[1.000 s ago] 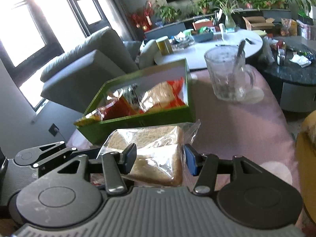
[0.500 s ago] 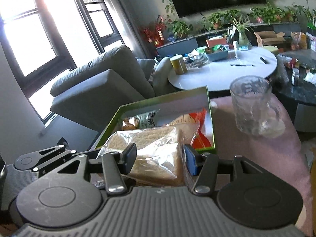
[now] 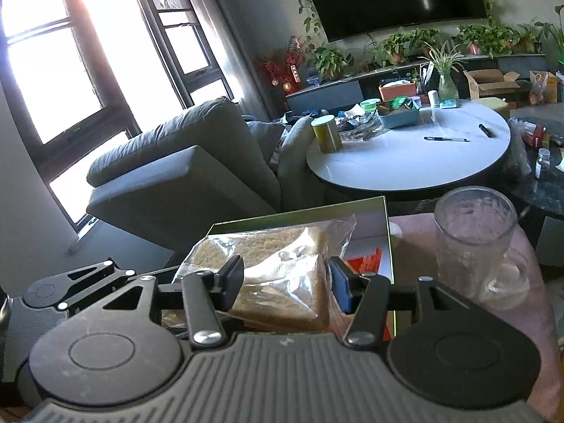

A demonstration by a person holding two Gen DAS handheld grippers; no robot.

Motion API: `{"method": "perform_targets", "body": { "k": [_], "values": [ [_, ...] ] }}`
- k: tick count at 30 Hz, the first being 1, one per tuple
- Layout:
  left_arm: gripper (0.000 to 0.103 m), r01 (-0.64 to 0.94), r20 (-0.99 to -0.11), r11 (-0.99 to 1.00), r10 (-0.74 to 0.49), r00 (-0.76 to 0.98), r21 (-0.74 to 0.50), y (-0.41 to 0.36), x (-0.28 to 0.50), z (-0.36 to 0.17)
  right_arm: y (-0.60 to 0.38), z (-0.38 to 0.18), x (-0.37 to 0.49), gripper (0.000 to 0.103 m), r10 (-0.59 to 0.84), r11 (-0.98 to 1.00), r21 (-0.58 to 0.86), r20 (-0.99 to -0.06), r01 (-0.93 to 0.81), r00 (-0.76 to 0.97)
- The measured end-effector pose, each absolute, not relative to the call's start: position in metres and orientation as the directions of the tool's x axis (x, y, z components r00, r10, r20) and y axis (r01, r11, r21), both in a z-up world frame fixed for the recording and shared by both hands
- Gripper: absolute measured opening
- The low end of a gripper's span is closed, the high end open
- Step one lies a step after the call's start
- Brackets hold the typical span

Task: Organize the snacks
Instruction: 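Lift the bread loaf with the right gripper and carry it over the box, then lower the bread loaf into the green box and open the right gripper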

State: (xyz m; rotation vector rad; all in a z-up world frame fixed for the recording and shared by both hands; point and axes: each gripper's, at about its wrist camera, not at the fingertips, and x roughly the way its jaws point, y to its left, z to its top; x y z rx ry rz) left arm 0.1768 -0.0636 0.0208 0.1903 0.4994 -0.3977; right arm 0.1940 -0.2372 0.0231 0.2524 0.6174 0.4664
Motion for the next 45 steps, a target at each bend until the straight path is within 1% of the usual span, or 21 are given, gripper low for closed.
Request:
{"method": "perform_targets", "body": {
  "k": [9, 25, 27, 29, 31, 35, 41, 43, 45],
  "values": [
    [0.062, 0.412, -0.527, 0.906, -0.307, 0.793, 0.093, -0.068, 0.207, 0.011, -0.235, 0.014, 0.22, 0.035, 0.486, 0.868, 0.376, -0.515, -0.323, 0.706],
    [0.062, 0.4, -0.577, 0.913, -0.287, 0.765, 0.076, -0.071, 0.253, -0.008, -0.233, -0.005, 0.263, 0.035, 0.463, 0.88, 0.383, -0.557, -0.281, 0.69],
    [0.063, 0.392, -0.586, 0.917, -0.276, 0.762, 0.078, -0.073, 0.258, -0.012, -0.232, -0.007, 0.266, 0.035, 0.456, 0.883, 0.378, -0.559, -0.277, 0.692],
    [0.063, 0.366, -0.59, 0.927, -0.25, 0.768, 0.084, -0.072, 0.26, -0.015, -0.232, -0.009, 0.269, 0.036, 0.441, 0.891, 0.365, -0.556, -0.27, 0.705],
    [0.063, 0.344, -0.589, 0.936, -0.235, 0.773, 0.078, -0.067, 0.259, -0.017, -0.234, -0.01, 0.267, 0.036, 0.409, 0.904, 0.352, -0.546, -0.242, 0.731],
    [0.063, 0.335, -0.577, 0.94, -0.24, 0.78, 0.061, -0.057, 0.251, -0.012, -0.24, -0.009, 0.256, 0.036, 0.427, 0.895, 0.361, -0.529, -0.261, 0.734],
    [0.065, 0.32, -0.557, 0.946, -0.237, 0.796, 0.055, -0.047, 0.235, -0.004, -0.237, -0.002, 0.238, 0.036, 0.421, 0.903, 0.325, -0.537, -0.282, 0.731],
    [0.067, 0.32, -0.549, 0.946, -0.24, 0.801, 0.052, -0.045, 0.228, -0.001, -0.237, 0.001, 0.235, 0.036, 0.418, 0.905, 0.316, -0.538, -0.285, 0.732],
    [0.068, 0.32, -0.541, 0.946, -0.243, 0.805, 0.051, -0.043, 0.221, 0.002, -0.238, 0.004, 0.23, 0.038, 0.422, 0.904, 0.313, -0.536, -0.292, 0.731]
  ]
}}
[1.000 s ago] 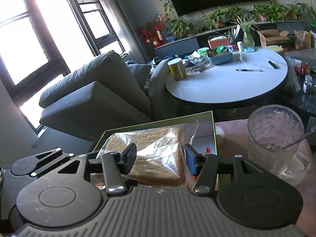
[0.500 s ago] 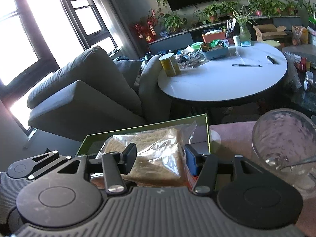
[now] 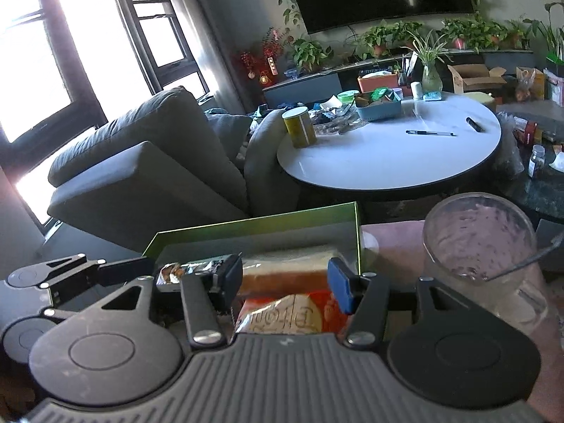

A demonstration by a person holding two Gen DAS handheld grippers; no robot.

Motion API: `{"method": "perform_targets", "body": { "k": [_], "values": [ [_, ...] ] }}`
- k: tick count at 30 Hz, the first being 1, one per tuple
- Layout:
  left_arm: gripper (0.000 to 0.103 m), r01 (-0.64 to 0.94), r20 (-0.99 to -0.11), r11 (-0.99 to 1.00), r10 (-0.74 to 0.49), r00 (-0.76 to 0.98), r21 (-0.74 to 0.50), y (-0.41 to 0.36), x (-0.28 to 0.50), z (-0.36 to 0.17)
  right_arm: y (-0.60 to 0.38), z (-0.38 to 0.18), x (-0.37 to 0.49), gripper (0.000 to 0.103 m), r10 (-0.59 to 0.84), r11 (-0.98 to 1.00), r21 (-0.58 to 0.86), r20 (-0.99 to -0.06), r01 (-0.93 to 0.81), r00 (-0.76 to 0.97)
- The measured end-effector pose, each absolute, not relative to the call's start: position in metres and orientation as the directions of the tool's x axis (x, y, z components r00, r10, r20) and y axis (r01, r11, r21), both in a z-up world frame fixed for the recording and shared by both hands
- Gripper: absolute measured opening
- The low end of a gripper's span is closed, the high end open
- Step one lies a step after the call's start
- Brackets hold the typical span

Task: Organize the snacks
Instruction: 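Lower the bread loaf into the green box and open the right gripper, then move the right gripper to the red snack bag with white lettering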

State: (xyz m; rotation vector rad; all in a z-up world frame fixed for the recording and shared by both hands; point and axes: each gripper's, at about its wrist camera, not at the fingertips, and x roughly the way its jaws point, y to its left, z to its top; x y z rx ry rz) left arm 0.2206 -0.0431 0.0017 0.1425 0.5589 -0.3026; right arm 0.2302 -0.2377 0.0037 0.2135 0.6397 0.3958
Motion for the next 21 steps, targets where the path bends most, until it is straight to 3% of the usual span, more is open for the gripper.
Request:
{"method": "perform_targets", "body": {
  "k": [6, 10, 11, 21],
  "values": [
    [0.074, 0.314, -0.525, 0.948, -0.247, 0.815, 0.042, -0.037, 0.196, 0.008, -0.242, 0.012, 0.202, 0.051, 0.413, 0.91, 0.269, -0.525, -0.315, 0.744],
    [0.075, 0.322, -0.532, 0.946, -0.257, 0.806, 0.03, -0.034, 0.171, 0.005, -0.247, 0.011, 0.179, 0.053, 0.419, 0.908, 0.26, -0.546, -0.329, 0.726],
    [0.075, 0.325, -0.534, 0.945, -0.261, 0.804, 0.028, -0.033, 0.165, 0.003, -0.248, 0.009, 0.175, 0.059, 0.418, 0.908, 0.26, -0.552, -0.327, 0.721],
    [0.076, 0.348, -0.556, 0.938, -0.291, 0.779, -0.003, -0.033, 0.115, -0.008, -0.261, -0.017, 0.118, 0.059, 0.389, 0.92, 0.229, -0.615, -0.318, 0.686]
  ]
}}
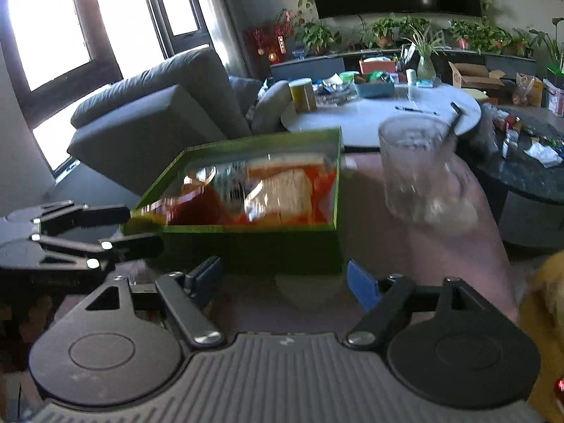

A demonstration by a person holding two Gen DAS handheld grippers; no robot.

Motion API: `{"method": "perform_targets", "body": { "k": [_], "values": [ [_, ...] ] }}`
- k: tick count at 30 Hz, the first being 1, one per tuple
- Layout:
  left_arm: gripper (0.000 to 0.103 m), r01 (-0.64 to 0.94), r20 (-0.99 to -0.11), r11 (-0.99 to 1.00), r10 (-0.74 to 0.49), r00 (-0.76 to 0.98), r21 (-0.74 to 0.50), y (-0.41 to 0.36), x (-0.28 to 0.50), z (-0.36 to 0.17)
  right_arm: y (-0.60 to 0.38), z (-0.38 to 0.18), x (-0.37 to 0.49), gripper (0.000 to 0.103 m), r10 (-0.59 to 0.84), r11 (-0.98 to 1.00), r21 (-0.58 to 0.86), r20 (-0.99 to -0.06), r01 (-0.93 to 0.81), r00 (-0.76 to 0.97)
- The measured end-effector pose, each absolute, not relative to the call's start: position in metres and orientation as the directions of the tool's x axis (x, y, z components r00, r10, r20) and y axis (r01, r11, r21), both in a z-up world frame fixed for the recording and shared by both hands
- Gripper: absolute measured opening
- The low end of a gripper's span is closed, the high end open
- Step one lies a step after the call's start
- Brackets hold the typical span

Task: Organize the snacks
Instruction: 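Move the right gripper to the red snack bag with white lettering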

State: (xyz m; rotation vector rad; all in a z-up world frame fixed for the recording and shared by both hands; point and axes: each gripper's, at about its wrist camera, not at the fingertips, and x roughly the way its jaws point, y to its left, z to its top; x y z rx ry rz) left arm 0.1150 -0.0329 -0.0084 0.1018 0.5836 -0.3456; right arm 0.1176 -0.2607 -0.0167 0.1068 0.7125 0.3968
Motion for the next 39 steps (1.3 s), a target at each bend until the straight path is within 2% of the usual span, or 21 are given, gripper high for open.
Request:
{"method": "perform_targets", "body": {
  "k": [16, 35, 39],
  "values": [
    [0.075, 0.372, -0.564, 0.927, -0.331, 0.756, -0.045, -0.045, 0.061, -0.016, -0.268, -0.032, 0.066, 0.059, 0.375, 0.927, 0.265, -0.654, -0.265, 0.657],
    [0.075, 0.403, -0.589, 0.914, -0.354, 0.727, -0.052, -0.055, 0.042, -0.026, -0.305, -0.055, 0.021, 0.059, 0.27, 0.961, 0.246, -0.737, -0.127, 0.62],
    [0.075, 0.408, -0.596, 0.912, -0.355, 0.721, -0.049, -0.056, 0.041, -0.029, -0.307, -0.067, 0.029, 0.059, 0.295, 0.951, 0.292, -0.754, -0.102, 0.587]
  ]
}}
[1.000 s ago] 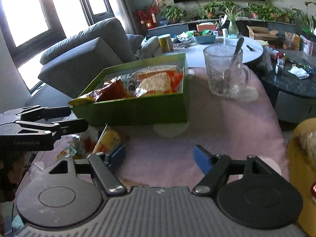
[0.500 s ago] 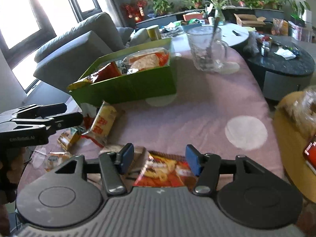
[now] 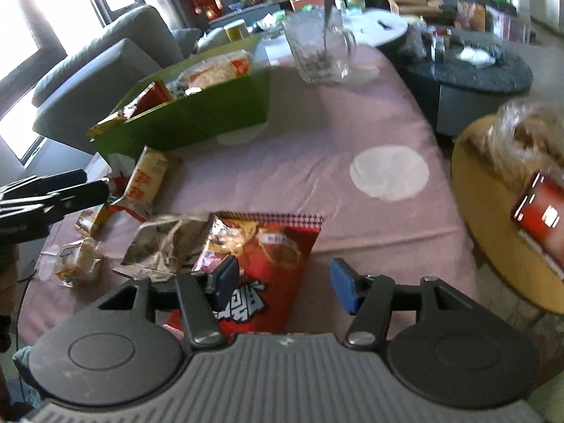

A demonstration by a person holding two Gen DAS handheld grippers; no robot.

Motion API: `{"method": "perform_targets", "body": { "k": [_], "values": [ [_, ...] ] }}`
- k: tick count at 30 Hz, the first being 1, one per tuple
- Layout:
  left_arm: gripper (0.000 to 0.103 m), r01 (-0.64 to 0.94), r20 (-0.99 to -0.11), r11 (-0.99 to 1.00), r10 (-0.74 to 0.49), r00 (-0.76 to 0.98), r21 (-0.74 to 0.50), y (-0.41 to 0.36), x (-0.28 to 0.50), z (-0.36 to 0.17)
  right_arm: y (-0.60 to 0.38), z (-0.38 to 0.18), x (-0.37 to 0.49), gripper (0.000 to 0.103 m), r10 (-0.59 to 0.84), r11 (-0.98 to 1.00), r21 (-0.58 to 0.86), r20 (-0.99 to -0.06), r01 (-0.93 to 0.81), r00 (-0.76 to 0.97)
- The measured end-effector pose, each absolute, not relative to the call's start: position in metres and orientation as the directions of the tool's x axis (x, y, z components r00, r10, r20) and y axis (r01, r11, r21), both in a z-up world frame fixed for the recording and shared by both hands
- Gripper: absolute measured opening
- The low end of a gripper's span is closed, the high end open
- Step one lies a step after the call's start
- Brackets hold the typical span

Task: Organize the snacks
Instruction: 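Move the right gripper to the red snack bag with white lettering, then close the right gripper on the red snack bag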

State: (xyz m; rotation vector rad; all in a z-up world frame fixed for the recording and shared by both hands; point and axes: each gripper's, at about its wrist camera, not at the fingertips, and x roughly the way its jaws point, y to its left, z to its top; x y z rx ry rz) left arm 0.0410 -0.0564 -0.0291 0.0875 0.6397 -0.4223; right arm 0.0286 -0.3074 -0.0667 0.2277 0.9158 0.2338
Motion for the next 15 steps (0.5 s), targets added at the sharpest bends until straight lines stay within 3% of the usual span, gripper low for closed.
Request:
{"method": "perform_targets", "body": {
  "k": [7, 11, 15],
  "values": [
    [0.075, 0.402, -0.604, 0.914, -0.347, 0.717, -0.048, -0.054, 0.042, -0.031, -0.297, -0.069, 0.047, 0.053, 0.357, 0.926, 0.359, -0.735, -0.116, 0.576],
    [0.075, 0.424, -0.609, 0.905, -0.357, 0.708, -0.038, -0.059, 0.04, -0.033, -0.287, -0.068, 0.065, 0.045, 0.353, 0.928, 0.352, -0.719, -0.124, 0.598],
    [0.075, 0.454, -0.622, 0.891, -0.37, 0.69, -0.026, -0.068, 0.04, -0.037, -0.28, -0.071, 0.089, 0.045, 0.341, 0.931, 0.348, -0.711, -0.113, 0.615]
  ]
}}
